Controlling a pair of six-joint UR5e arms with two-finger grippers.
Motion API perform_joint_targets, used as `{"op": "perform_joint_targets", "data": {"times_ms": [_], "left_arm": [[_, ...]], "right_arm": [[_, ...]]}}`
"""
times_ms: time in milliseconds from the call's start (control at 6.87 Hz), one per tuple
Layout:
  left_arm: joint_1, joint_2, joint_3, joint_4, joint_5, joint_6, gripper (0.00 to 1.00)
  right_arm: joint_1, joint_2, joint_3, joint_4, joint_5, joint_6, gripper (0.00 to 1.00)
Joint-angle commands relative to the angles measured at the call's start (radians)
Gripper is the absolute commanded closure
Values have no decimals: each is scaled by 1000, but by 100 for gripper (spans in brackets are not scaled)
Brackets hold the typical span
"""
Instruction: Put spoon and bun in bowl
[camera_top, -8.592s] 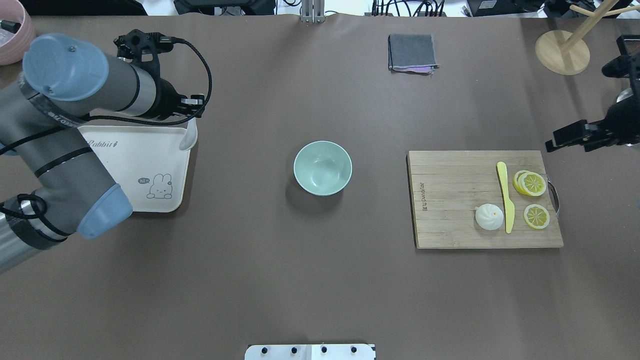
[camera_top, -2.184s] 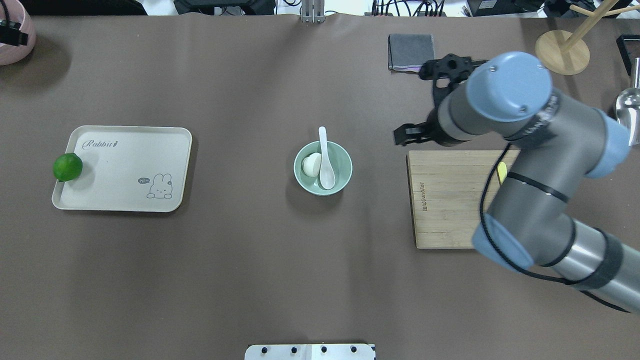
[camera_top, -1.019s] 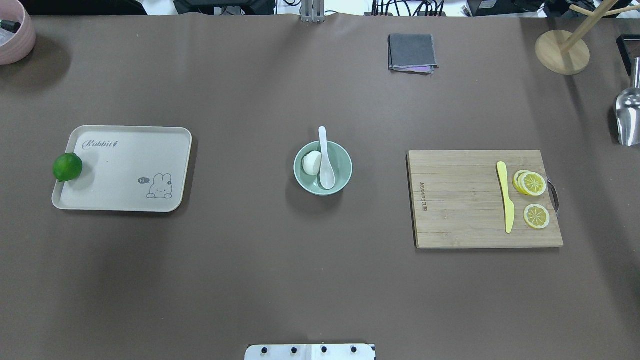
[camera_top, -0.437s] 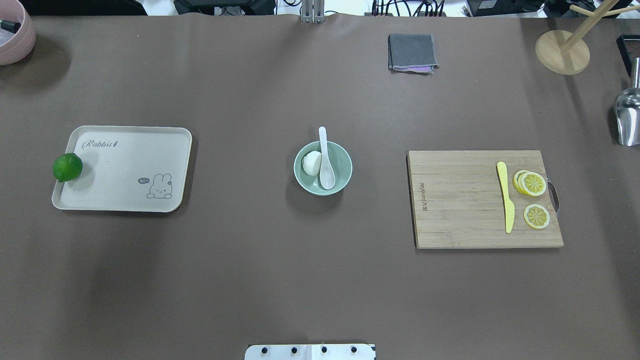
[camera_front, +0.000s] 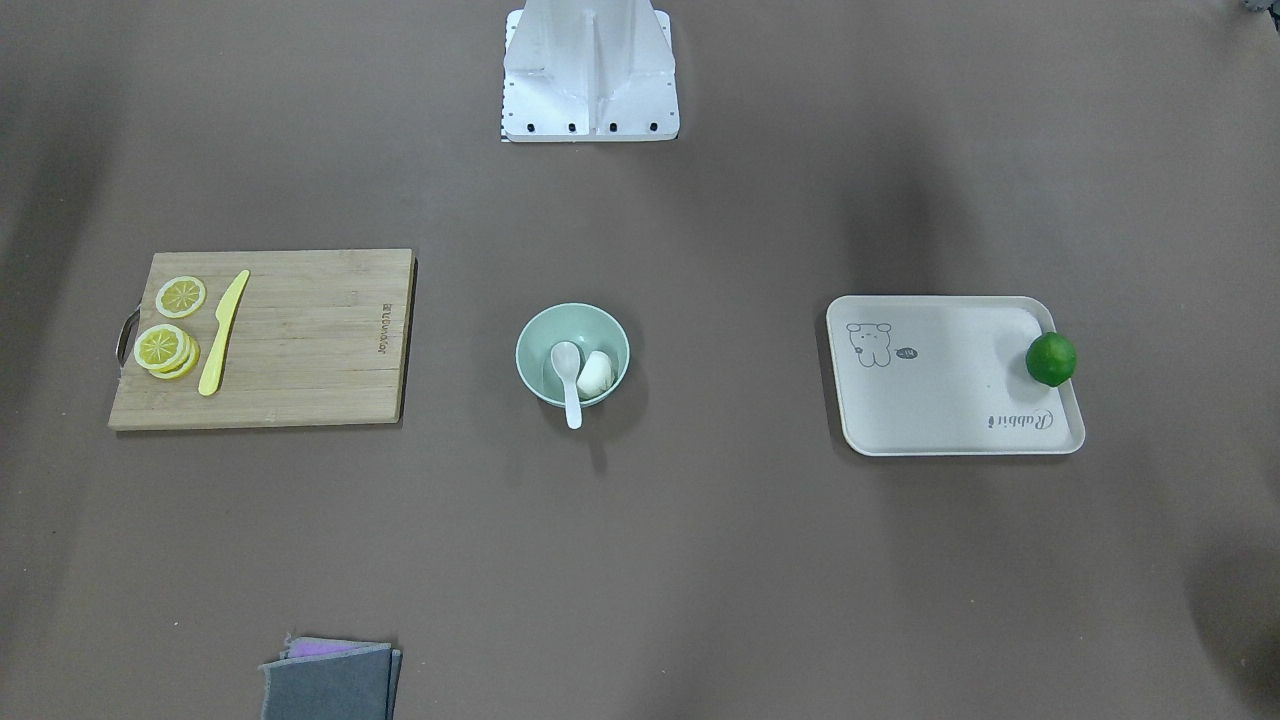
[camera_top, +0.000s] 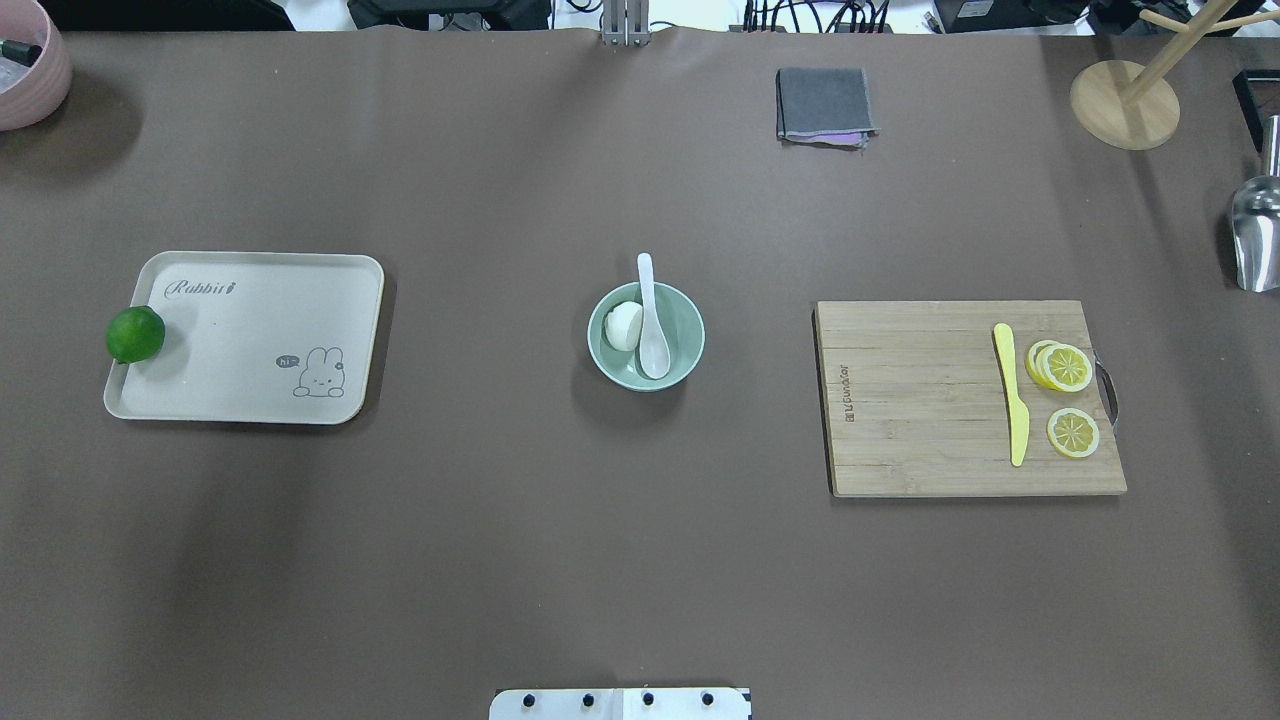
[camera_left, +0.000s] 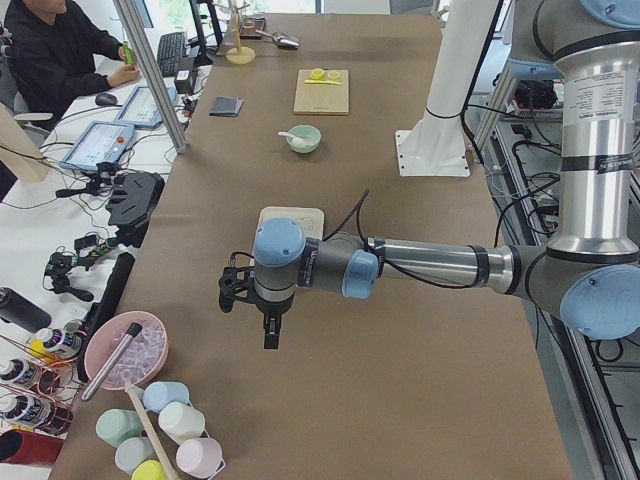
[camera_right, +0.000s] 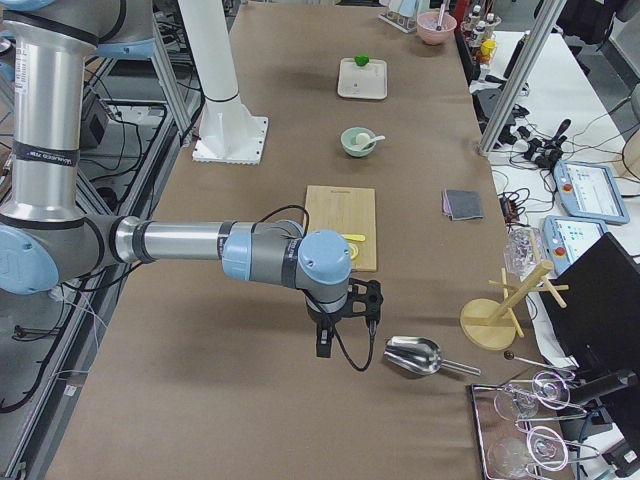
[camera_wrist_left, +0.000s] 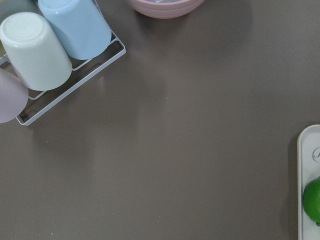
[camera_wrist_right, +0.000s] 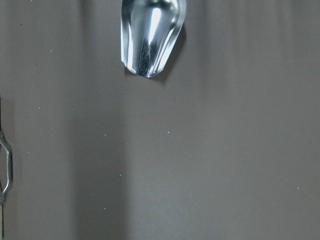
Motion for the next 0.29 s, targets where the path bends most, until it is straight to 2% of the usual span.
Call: {"op": "perform_joint_targets", "data": {"times_ms": [0,146], "left_arm": [[-1,0,-1,-1,-1,-2,2],[-3,0,-8,-1,1,-2,2]], "right_arm": [[-1,3,-1,0,-1,2,0],[-1,0,1,0,2,2,0]]}}
